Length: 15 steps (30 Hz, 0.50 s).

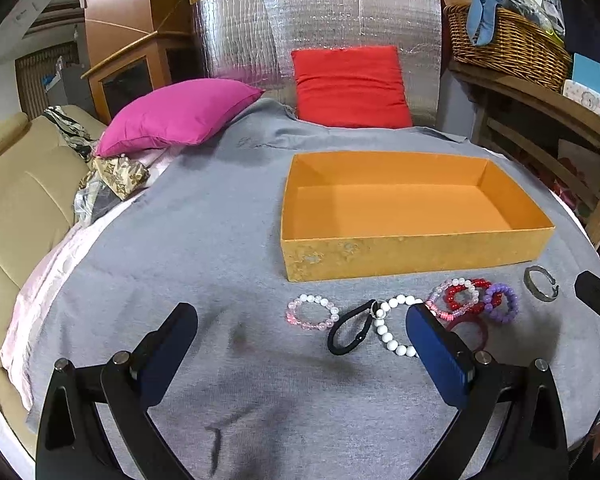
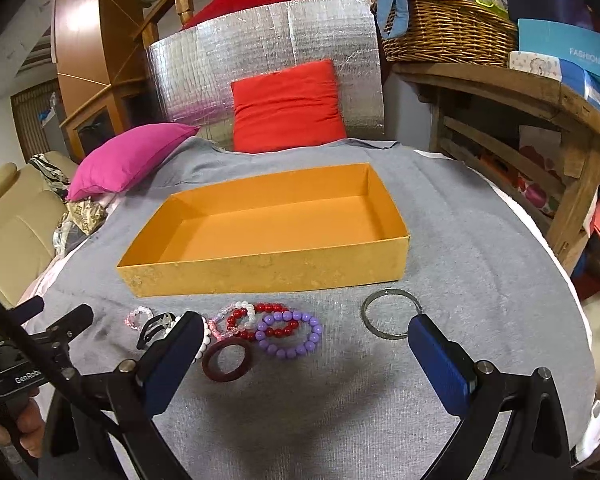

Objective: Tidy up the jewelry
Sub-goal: 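Move both tools toward the bracelets lying beside the orange box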

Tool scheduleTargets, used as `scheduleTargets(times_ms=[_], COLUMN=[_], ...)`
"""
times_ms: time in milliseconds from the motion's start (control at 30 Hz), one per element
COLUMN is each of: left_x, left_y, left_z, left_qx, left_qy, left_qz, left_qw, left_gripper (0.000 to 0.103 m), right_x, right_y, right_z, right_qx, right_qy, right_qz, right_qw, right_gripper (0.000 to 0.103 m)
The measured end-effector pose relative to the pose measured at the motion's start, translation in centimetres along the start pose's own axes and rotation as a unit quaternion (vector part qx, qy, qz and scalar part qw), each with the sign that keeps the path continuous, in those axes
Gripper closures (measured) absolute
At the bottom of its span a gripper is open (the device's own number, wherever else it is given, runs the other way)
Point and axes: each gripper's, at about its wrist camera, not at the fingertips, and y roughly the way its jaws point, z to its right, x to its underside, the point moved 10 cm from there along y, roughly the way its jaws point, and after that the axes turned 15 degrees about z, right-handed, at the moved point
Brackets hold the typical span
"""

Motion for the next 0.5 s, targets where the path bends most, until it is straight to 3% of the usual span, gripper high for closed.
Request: scheduleTargets(times_ms=[500], left_x=[-0.25], left_y=[0.48], left_z=[0.55], left_qx=[0.006], left_qy=[-0.002], left_qz=[0.0], left_qw=[1.0], left_gripper=[0.0], right_x=[-0.49], right_y=[-0.16], right_z=[0.04], right_qx=[0.0], right_qy=[0.004], right_qz=[0.01], right_qw=[1.0], right_gripper=[0.0])
